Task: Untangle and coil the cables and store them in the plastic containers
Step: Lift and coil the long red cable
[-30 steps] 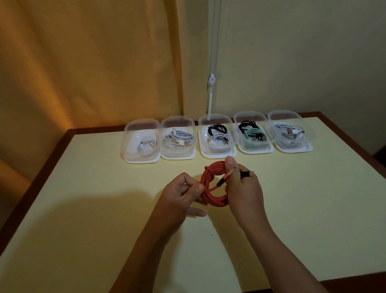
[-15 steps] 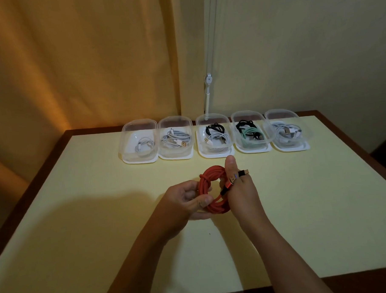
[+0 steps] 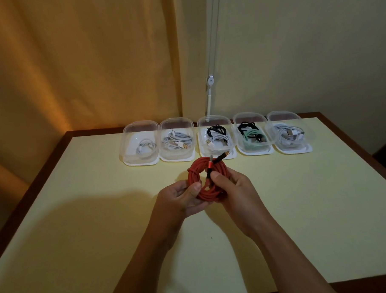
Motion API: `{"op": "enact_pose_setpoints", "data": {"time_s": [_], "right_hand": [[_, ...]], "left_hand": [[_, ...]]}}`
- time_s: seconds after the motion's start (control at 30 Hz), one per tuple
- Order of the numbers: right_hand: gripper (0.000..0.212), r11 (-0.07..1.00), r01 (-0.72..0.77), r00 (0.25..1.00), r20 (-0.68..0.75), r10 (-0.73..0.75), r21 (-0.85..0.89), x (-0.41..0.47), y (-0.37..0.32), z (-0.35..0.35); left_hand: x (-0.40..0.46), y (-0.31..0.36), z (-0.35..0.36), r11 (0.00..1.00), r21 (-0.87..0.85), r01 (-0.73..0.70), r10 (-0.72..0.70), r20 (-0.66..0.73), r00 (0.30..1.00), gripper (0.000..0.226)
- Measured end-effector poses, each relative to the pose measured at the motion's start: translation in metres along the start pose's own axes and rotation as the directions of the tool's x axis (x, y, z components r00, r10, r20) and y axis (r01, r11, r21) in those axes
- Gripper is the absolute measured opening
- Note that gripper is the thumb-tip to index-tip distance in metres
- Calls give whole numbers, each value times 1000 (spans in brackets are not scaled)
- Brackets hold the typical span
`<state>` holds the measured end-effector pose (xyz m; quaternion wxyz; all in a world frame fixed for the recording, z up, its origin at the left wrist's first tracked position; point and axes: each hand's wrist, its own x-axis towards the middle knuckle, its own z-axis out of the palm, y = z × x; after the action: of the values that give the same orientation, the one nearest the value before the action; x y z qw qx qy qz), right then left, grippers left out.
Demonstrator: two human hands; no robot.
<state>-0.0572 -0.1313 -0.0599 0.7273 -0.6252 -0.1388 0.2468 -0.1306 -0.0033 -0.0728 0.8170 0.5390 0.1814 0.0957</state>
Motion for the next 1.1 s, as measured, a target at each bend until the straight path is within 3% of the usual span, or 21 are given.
{"op": "enact_pose_setpoints", "data": {"time_s": [0.2, 0.4, 0.6, 0.7, 0.8, 0.93, 1.1], "right_hand": [[9, 997, -8, 999, -42, 5, -77, -2, 2, -1], [6, 975, -190, 979, -99, 179, -116, 2, 6, -3], [2, 925, -380, 911, -163, 379, 26, 11, 14, -5], [15, 901, -418, 888, -158, 433, 120, 12, 11, -4], [36, 945, -316, 926, -189, 327, 88, 13, 10, -2], [67, 989, -52, 934, -357, -2, -141, 8, 10, 6], [42, 886, 149, 886, -338, -316, -438, 4, 20, 17]], "left_hand": [[1, -5, 4, 998, 47, -29, 31, -28, 999, 15], [2, -10, 2, 979, 159, -125, 136, -57, 989, 21], [9, -23, 7, 969, 199, -149, 179, -141, 974, 6], [9, -26, 11, 973, 179, -144, 169, -138, 976, 6], [11, -24, 12, 983, 134, -129, 151, -170, 974, 10], [11, -19, 14, 988, 110, -106, 129, -229, 965, 14], [11, -17, 11, 976, 188, -111, 156, -247, 956, 9]]}}
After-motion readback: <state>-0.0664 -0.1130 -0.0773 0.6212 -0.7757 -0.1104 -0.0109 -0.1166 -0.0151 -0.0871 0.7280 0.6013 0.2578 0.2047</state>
